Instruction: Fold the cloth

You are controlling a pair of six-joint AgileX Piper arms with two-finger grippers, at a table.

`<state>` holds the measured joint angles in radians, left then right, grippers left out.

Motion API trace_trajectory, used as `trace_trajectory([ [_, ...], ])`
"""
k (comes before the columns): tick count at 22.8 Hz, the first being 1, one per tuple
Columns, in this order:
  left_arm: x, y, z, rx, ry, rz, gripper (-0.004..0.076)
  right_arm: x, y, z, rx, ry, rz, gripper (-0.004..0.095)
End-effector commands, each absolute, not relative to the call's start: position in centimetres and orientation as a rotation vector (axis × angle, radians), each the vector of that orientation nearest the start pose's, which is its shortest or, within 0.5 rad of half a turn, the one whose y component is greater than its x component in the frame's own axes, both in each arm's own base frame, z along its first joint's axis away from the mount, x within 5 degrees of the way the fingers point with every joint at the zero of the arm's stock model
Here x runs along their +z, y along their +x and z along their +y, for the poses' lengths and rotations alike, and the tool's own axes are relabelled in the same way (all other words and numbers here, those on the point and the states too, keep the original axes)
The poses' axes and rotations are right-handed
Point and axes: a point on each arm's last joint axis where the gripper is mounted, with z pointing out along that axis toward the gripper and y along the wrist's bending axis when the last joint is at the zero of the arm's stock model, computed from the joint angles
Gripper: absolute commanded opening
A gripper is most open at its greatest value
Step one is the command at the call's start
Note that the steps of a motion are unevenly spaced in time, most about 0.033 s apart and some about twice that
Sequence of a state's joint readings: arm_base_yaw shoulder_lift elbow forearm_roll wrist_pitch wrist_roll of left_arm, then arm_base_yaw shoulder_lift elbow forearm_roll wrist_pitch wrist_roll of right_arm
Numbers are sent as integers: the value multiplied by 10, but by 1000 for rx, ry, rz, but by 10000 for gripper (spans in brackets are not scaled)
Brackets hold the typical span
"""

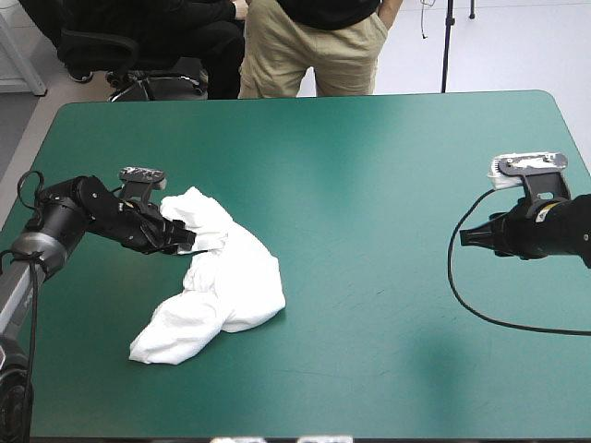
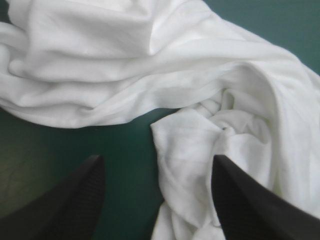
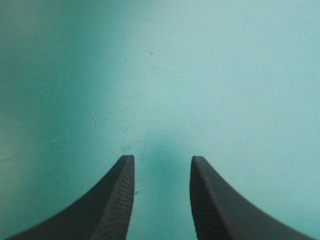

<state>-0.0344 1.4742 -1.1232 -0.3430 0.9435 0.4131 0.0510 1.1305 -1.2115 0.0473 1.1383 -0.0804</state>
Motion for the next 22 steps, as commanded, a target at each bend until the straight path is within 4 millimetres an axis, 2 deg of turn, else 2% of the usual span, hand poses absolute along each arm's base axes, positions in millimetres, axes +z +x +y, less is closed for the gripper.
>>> trace_trajectory([
  [1,304,286,-47,-433,434,2601,492,395,204,12,51,-139,2459,347],
  [2,304,284,-52,-436,475,2605,492,395,204,12,51,-139,2459,347],
  [5,297,278,-88,-367,686,2599,491,395,204,13,51,-139,2460,347],
  [7,290,277,-107,-356,741,2606,491,395,204,13,51,-139,2460,347],
  [8,283,276,-121,-372,799,2617,491,395,204,13,51,-139,2460,347],
  [10,267,278,-134,-348,810,2676,491,394,204,13,51,-139,2461,347],
  [12,249,284,-138,-319,777,2755,491,394,204,13,51,-139,2463,346],
  [16,229,291,-138,-279,761,2830,482,394,204,13,51,-139,2463,347],
  [18,225,292,-140,-287,766,2838,426,394,204,13,51,-139,2463,347],
  [19,225,293,-142,-293,777,2831,361,394,204,13,51,-139,2463,347],
  [21,226,292,-147,-302,830,2796,186,394,204,12,49,-139,2463,347],
  [22,229,290,-151,-309,874,2769,73,394,204,12,49,-139,2463,347],
])
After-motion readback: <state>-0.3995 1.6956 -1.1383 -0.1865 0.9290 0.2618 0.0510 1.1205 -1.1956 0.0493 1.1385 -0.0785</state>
